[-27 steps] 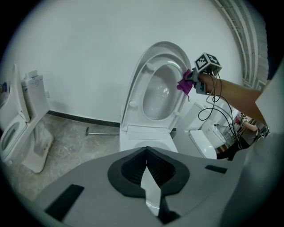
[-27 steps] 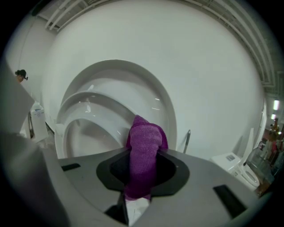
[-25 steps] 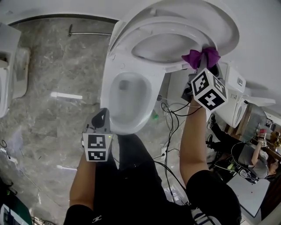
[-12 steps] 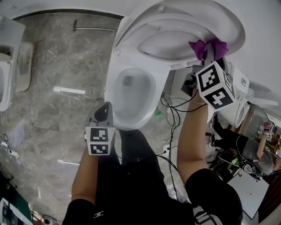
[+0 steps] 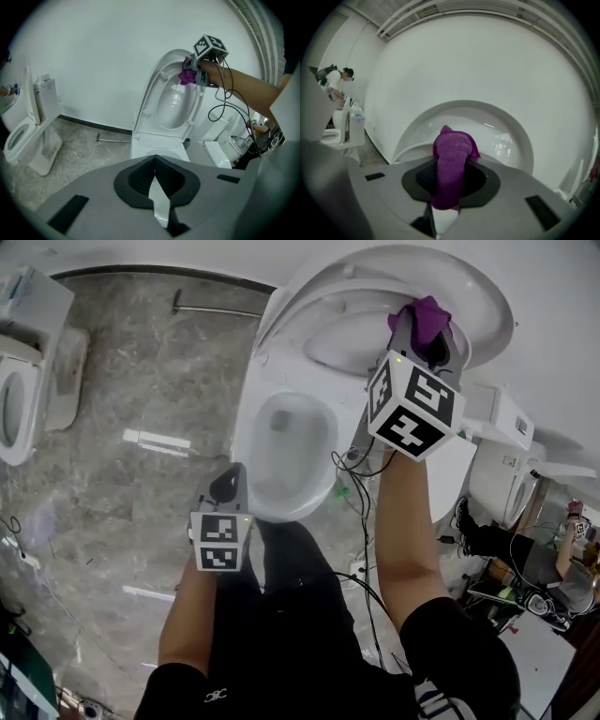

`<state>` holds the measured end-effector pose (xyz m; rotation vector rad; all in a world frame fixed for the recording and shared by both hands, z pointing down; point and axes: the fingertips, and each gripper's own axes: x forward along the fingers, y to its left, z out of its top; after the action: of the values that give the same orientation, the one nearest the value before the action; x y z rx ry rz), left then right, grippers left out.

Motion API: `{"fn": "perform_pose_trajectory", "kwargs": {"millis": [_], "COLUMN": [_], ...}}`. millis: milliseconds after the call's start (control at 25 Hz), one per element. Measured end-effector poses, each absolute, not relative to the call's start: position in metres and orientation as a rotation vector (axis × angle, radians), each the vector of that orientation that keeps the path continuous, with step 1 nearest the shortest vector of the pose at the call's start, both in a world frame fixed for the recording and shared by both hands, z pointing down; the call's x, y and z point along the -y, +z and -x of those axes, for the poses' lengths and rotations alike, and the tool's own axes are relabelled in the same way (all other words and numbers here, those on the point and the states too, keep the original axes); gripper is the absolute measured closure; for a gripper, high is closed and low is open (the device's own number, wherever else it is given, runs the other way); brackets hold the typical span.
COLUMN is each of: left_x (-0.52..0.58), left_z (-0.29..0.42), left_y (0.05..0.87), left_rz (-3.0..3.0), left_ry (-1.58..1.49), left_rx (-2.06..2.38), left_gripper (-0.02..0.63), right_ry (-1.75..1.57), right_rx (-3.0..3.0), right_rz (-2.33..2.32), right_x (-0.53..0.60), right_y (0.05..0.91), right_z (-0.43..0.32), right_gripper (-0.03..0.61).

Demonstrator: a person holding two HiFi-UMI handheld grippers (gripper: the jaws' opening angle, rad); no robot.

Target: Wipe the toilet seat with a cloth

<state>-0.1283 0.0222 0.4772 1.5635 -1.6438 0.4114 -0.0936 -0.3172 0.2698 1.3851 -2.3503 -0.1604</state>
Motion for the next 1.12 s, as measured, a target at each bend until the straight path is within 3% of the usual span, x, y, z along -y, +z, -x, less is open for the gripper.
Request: {"fn": "perform_pose_trajectory", "kwargs": {"millis": [280,520,760,1120], "left_x": [-0.036,-0.046,-0.051,-0.054], "left_z": [0.121,0.124,0.129,0.133], "left_y": [0.48,0.486,0.492,0.49], "left_rz": [-1.532,-1.517,-1.493,-1.478], "left_ry": [0.402,0.393,0.393,0.325], "left_rx": [1.657,1.666,1.675,1.647], "left_gripper": [0.609,0.609,0.609,0.609], "right_ry": [-0.291,-0.025,-0.161,0.053], "right_rx": [2.473,2.591,2.511,2.49], "right_rz": [-0.962,-0.94,-0.814,-0.929], "right_x": [0.265,0.258,0.237,0.252], "right_y": [0.317,0.328,0.363,0.392], "right_z": [0.17,0.167,0.173,0.199], "right_gripper": [0.483,0.485,0.484,0.485]}}
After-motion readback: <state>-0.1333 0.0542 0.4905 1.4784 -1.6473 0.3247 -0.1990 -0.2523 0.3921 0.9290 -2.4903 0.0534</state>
